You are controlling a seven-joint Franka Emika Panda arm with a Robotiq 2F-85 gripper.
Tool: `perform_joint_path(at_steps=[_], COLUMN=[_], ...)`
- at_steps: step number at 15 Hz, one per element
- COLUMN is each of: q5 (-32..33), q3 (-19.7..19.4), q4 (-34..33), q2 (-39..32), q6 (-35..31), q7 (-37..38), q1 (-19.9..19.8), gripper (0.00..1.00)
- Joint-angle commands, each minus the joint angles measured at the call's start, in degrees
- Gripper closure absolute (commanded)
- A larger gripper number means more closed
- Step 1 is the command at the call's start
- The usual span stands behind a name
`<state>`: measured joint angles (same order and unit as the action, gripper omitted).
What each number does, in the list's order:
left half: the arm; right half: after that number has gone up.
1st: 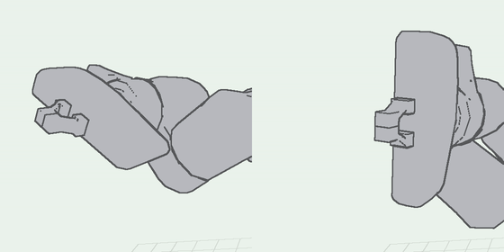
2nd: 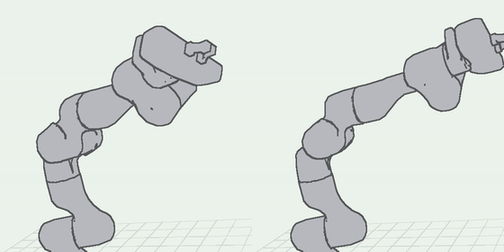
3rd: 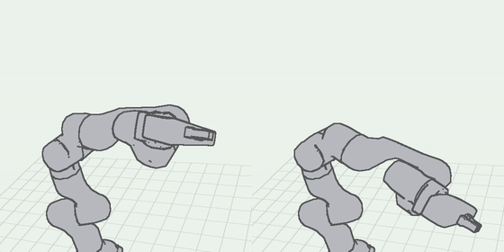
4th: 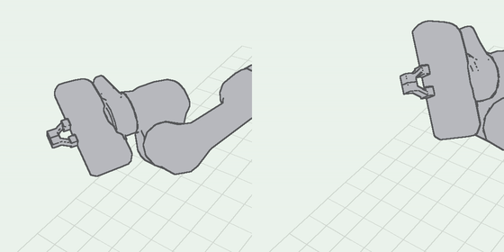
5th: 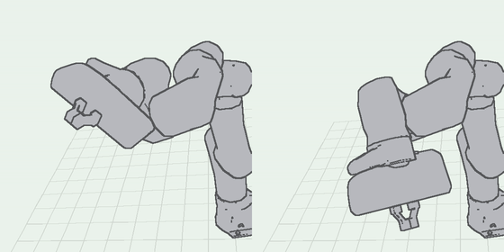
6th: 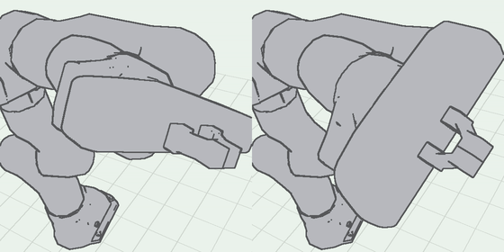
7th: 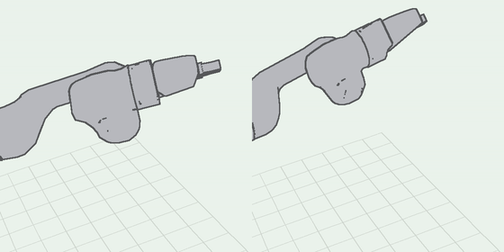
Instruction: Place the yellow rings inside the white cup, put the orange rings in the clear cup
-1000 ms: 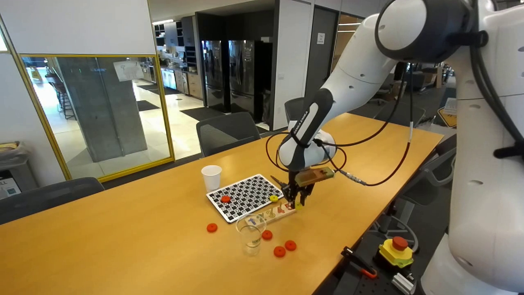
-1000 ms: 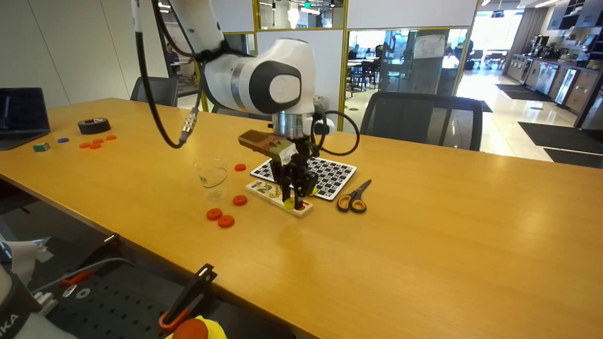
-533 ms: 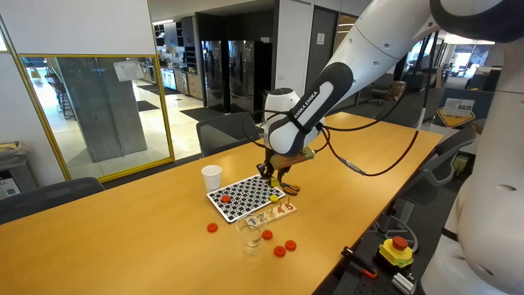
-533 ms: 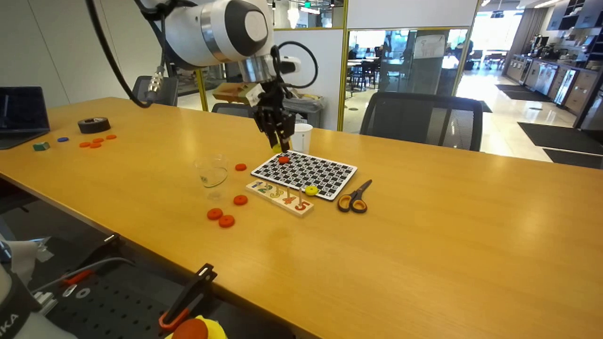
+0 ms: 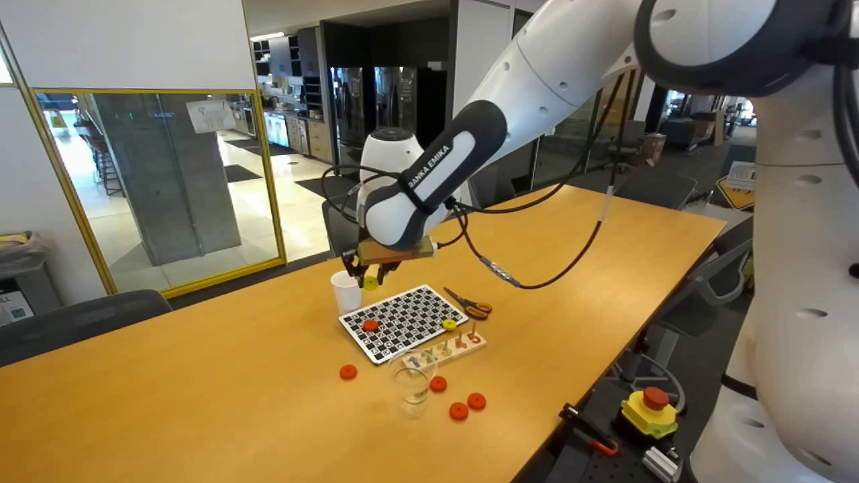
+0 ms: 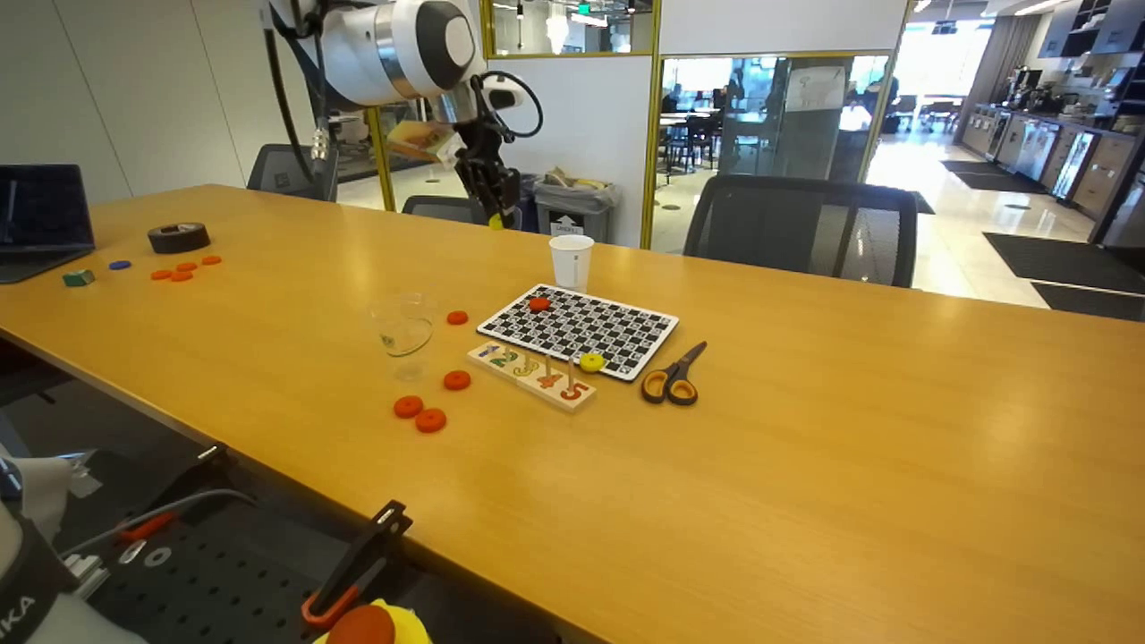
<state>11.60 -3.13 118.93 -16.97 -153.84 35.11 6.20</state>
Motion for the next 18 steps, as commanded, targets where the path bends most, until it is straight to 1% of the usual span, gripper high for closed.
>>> perform_joint_path(at_steps=[1, 6, 11, 14, 18], q5=[-2.35, -5.29, -6.82, -7.48, -7.62], q3=[-1.67, -3.94, -4.93, -5.03, -5.41], q4=[-14.44, -29.97, -44.82, -51.35, -58.11], q2=[-11.06, -21.42, -29.50, -33.41, -37.87], q6=[2.87, 9.63, 17.56, 21.34, 25.33], q7=[0.51, 0.27, 0.33, 0.44, 1.38], q1=[1.28, 1.23, 0.55, 0.05, -0.40], gripper=[0.82, 0.82, 0.82, 0.82, 0.82])
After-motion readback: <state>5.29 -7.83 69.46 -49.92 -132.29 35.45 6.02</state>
